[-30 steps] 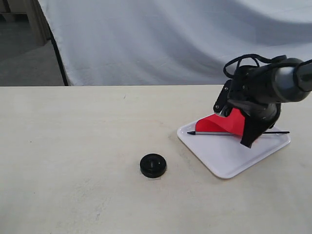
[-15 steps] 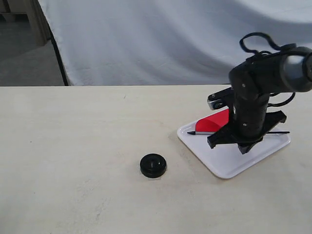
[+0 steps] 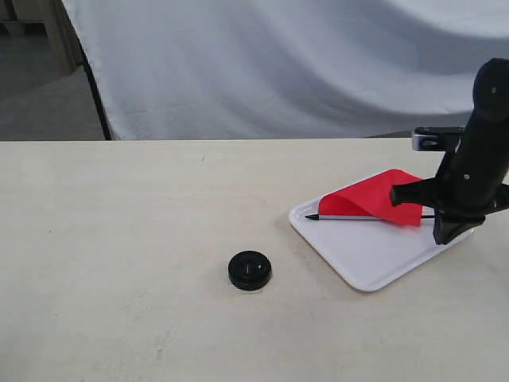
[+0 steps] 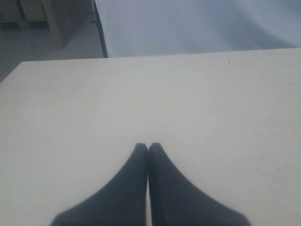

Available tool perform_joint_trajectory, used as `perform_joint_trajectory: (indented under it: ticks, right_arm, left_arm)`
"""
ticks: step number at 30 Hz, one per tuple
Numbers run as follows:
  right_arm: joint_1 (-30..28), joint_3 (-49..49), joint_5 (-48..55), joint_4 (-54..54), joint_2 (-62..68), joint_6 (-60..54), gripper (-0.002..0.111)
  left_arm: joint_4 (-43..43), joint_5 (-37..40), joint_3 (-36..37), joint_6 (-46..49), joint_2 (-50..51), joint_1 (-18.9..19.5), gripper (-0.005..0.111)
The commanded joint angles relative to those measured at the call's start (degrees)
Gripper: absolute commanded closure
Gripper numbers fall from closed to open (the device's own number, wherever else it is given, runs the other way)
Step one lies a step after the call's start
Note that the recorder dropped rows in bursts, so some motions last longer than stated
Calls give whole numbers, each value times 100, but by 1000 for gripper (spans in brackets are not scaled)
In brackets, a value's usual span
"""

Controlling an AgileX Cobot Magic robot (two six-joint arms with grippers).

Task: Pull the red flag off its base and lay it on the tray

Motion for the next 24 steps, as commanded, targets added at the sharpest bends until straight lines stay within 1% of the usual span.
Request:
perform_joint_trajectory:
  ticks: [1,11,24]
  right_arm:
    - [-12,-18,41,70,-289,-150,109]
    - [-24,-18,78,14,-1425,-150,109]
    - [-24,-18,103,10,-4119,-194,109]
  left_arm:
    - [15,-26,9,-36,-19,12,107]
    - [15,-26,9,-36,-19,12,107]
    - [15,-26,9,-36,-19,12,107]
